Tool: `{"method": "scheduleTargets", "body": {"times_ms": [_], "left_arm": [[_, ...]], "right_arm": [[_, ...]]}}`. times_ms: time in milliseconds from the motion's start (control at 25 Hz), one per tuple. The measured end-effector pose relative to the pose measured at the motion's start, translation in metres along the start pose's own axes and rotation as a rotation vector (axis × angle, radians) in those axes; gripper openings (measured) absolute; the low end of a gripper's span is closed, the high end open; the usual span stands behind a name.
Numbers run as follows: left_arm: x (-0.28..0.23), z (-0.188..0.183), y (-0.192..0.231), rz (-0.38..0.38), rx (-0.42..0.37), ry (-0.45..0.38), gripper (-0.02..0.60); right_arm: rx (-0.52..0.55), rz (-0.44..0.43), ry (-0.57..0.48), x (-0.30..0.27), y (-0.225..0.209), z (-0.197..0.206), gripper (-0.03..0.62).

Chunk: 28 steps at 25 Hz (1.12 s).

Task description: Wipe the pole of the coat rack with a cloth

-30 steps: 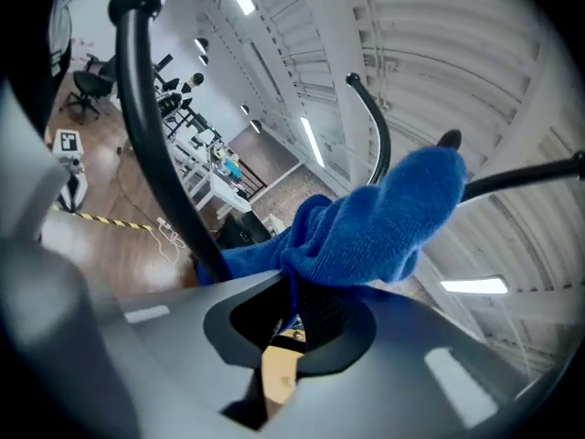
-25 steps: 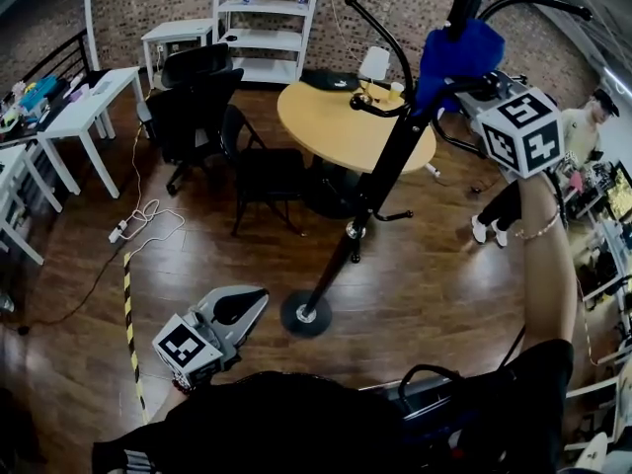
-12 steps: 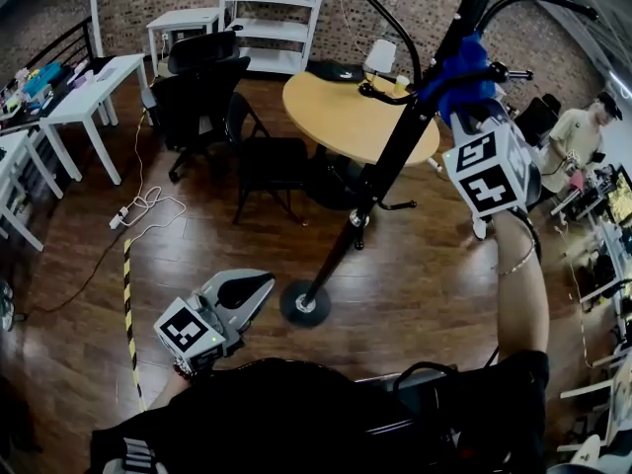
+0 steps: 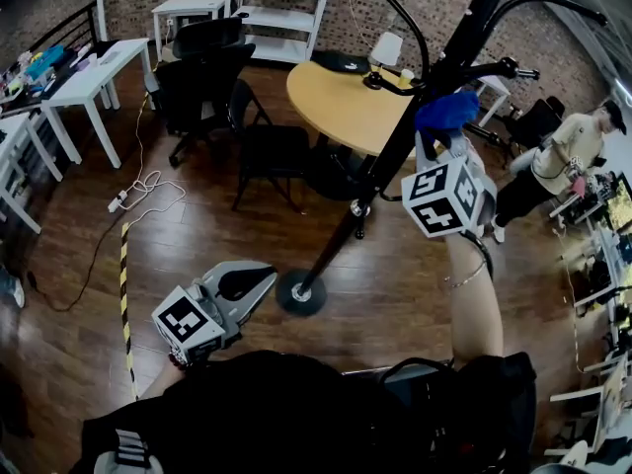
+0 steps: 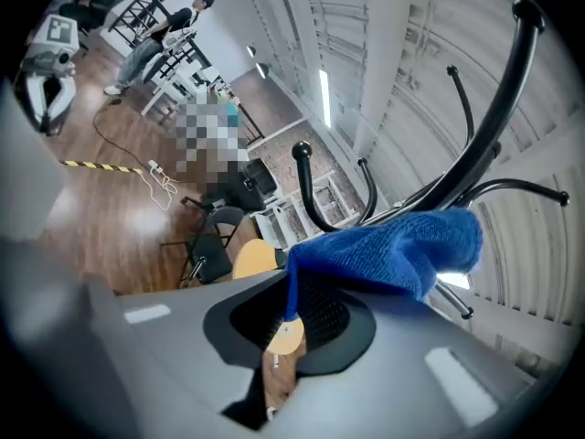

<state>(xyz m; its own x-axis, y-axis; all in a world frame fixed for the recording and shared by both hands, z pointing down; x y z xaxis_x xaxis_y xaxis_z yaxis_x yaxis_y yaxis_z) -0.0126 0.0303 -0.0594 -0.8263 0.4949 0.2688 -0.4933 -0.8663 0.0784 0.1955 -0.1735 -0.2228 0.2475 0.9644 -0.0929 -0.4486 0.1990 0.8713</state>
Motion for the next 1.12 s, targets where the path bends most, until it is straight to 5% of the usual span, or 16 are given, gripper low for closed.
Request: {"method": "scheduleTargets", "body": {"times_ms": [160,360,440,520,640,800,960,1120], "left_arm": [[0.011,0.003,0.003,-0.015,-0.017,0.01,-0.005],[0.016,-0.004,0.004,-0.047,-0.009,-0.003,-0.005],[0.019,-0.006,0.006,-0.059,-0.003,-0.005,-0.005],[0.023,-0.006,0.013,-0.075,0.0,-0.001,-0.005],[0.028,-0.005,0.019,-0.082,-0.013,0.007,-0.005],[0.017,-0.01,0.022,-0.048,-0.052,0.006,-0.005],[-0.024,-0.034,0.011,0.045,-0.152,-0.041,-0.005],[-0.055,-0.052,-0.019,0.194,-0.231,-0.096,-0.005]], "right_arm": [[-0.055,-0.027,-0.073,-0.013,0.024,-0.015,0.02],[-0.269,-0.339,-0.234,-0.021,0.092,-0.053,0.02],[-0.389,-0.376,-0.37,-0.006,0.098,-0.077,0.02],[-0.474,-0.28,-0.499,0.014,0.074,-0.097,0.02],[-0.538,-0.016,-0.614,0.043,0.006,-0.105,0.02],[-0.423,0.239,-0.563,0.038,-0.065,-0.089,0.02],[-0.319,0.324,-0.448,0.01,-0.082,-0.072,0.02],[-0.385,0.269,-0.403,-0.017,-0.065,-0.057,0.02]]}}
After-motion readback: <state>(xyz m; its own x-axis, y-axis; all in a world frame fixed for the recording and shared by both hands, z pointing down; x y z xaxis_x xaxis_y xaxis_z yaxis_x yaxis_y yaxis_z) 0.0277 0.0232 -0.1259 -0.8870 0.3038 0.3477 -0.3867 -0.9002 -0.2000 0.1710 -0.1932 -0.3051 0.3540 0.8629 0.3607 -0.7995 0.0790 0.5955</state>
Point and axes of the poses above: the fingertips, and each gripper's own axes: x backward along the fingers, y to its left, z out of its underside, the point moved 1 cm from there along x, backward along the fingers, and after that the axes turned 12 degrees about -y, right-handed, at the moved point
